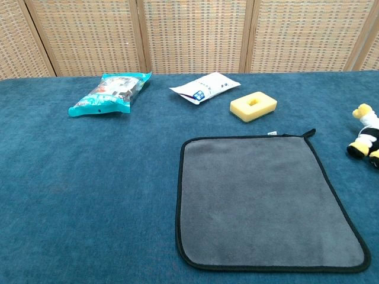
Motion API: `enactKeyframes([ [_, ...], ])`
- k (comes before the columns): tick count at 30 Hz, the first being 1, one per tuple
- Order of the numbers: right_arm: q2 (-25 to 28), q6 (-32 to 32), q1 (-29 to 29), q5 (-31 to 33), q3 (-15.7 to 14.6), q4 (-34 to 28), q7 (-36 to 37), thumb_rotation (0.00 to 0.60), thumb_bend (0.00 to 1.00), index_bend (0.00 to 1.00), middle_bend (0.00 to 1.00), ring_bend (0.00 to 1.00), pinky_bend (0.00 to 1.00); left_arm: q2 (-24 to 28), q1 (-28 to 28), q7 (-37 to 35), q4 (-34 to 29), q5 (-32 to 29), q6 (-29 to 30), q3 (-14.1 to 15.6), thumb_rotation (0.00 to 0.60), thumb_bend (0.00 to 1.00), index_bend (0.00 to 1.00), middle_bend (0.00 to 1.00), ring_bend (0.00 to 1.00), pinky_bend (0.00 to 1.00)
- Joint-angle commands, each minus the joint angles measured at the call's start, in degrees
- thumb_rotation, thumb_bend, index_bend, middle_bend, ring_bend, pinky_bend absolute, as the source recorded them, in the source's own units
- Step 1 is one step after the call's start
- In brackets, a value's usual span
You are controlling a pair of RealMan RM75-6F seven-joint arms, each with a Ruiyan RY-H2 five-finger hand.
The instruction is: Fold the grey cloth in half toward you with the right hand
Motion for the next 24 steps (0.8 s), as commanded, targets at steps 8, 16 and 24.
enactKeyframes([
  [8, 0.2, -3.9, 2.6, -0.1, 0.6, 1.0, 1.0, 0.6, 0.0, 0.0, 0.0, 0.0, 0.0, 0.0, -0.1, -0.2, 0.2, -1.1, -0.4, -0.5, 0.6, 0.16, 0.0, 0.0, 0.0, 0.0],
  [16, 1.9, -17.3, 15.0, 0.7, 6.9, 0.2, 0.4, 0.6, 0.0, 0.06, 0.0, 0.0, 0.0, -0.8, -0.7, 1.0, 0.2, -2.9, -1.2, -1.7, 0.6, 0.16, 0.0, 0.0, 0.0, 0.0],
  [24, -5.2, -32.7, 28.9, 10.4, 13.4, 3.8, -1.5, 0.6, 0.25, 0.24, 0.0, 0.0, 0.0, -1.2, -1.6, 1.5, 0.3, -5.7, -3.1, -2.7, 0.6, 0.16, 0.0, 0.0, 0.0, 0.0],
])
